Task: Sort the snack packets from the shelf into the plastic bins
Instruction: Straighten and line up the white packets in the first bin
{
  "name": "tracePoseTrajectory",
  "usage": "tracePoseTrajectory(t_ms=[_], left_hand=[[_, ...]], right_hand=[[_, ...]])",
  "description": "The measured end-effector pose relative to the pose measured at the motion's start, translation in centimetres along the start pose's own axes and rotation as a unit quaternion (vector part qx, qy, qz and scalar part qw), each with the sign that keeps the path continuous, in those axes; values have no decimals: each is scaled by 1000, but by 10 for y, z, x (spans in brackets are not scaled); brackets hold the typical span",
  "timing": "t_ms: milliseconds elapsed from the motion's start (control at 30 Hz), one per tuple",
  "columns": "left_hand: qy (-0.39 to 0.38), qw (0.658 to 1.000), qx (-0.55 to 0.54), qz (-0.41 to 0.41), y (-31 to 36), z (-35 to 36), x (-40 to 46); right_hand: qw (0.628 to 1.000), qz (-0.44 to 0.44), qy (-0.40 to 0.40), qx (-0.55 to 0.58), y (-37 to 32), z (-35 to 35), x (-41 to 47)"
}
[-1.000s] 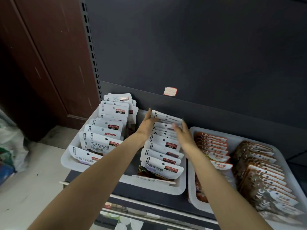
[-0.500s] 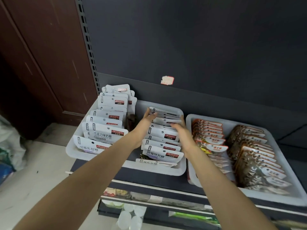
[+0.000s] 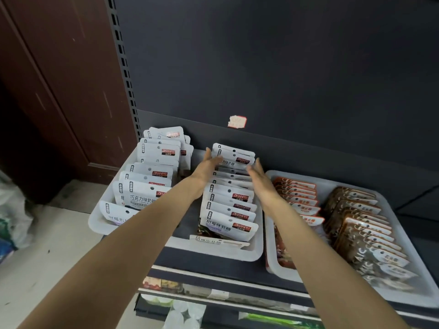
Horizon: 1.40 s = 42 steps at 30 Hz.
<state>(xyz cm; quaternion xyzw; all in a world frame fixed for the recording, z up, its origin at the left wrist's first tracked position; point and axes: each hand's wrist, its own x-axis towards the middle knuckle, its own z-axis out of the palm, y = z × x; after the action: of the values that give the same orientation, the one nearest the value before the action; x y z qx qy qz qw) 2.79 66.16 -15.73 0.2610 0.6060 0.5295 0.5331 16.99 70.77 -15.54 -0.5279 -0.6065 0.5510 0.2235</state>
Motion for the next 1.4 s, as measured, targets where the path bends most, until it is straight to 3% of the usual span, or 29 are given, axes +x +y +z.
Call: tracePoseTrajectory(t_ms=[167,367,467,600,733,833,967,1100,1233,1300,1400], left_hand=[[10,996,73,45,5,5,14],[45,994,81,61,5,5,21],[16,993,108,50,2,3,22],[-17,996,64,53,0,5,16],[14,995,83,53,-1,5,16],[35,992,106,63,2,4,14],[35,989,125,67,0,3,6],[83,989,114,42,4,-1,-8],[42,987,152,-14,-8,1,-31],[34,991,125,-23,-16,1,-37],[19,997,69,1,-25,-2,-48]], right_hand=[[1000,-22,2,-8,-1,10,22],[999,-29,17,22,-1,13,34],[998,-15,41,37,-1,13,37],[998,-16,57,24,5,5,35],[994,-35,75,-74,5,10,29],[990,-69,99,-78,-4,13,29],[995,-88,32,-46,-2,9,17],[996,-45,76,14,-4,0,-11],[999,2,43,27,9,3,-50],[998,2,-3,60,11,12,-62],[996,-34,4,77,13,19,-71]])
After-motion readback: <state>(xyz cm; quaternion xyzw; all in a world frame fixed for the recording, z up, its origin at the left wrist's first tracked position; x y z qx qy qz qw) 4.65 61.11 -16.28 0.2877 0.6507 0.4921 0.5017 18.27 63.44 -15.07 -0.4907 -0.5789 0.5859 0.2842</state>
